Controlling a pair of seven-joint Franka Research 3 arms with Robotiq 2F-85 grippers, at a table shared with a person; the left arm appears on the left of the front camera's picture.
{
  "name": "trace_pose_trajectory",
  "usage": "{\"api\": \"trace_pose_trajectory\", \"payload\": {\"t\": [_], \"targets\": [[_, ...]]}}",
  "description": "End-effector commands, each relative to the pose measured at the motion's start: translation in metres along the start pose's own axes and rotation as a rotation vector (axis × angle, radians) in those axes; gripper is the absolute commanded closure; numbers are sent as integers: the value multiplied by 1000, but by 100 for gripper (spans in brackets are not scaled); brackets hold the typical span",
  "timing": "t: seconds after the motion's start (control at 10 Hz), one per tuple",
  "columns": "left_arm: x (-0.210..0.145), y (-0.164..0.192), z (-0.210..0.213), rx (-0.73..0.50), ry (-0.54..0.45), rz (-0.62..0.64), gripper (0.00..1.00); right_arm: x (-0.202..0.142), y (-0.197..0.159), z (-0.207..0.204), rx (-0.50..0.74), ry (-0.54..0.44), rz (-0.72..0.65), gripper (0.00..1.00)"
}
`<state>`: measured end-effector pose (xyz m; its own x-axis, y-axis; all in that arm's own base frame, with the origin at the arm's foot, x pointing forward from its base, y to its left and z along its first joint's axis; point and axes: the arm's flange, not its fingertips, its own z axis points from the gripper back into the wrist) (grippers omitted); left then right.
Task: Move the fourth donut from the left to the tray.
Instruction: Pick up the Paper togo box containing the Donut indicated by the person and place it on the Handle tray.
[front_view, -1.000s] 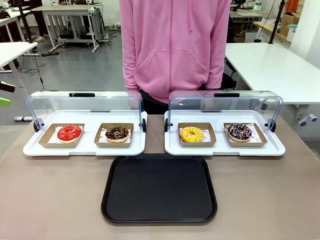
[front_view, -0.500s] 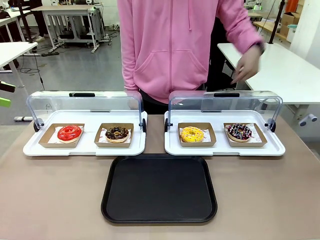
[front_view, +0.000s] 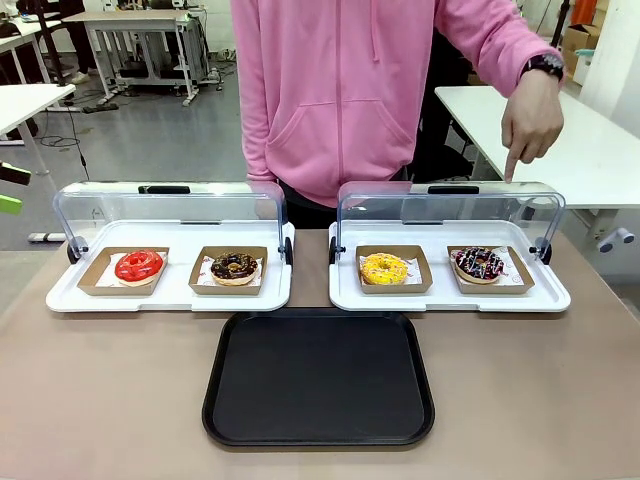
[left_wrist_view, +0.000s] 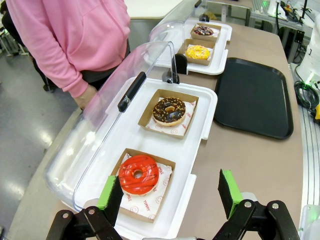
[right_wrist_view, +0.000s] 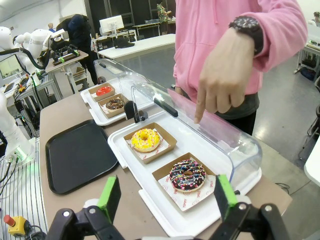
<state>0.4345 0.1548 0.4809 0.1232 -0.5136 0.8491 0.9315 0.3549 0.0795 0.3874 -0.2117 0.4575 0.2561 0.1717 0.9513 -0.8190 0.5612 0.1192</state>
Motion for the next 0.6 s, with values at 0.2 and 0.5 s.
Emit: {"api": "trace_pose_trajectory", "payload": {"t": [0.2,0.5], "targets": [[3,0,2,-5,9,7,0,3,1,0,1,-6,-4,0],[3,0,2,-5,9,7,0,3,1,0,1,-6,-4,0]]}}
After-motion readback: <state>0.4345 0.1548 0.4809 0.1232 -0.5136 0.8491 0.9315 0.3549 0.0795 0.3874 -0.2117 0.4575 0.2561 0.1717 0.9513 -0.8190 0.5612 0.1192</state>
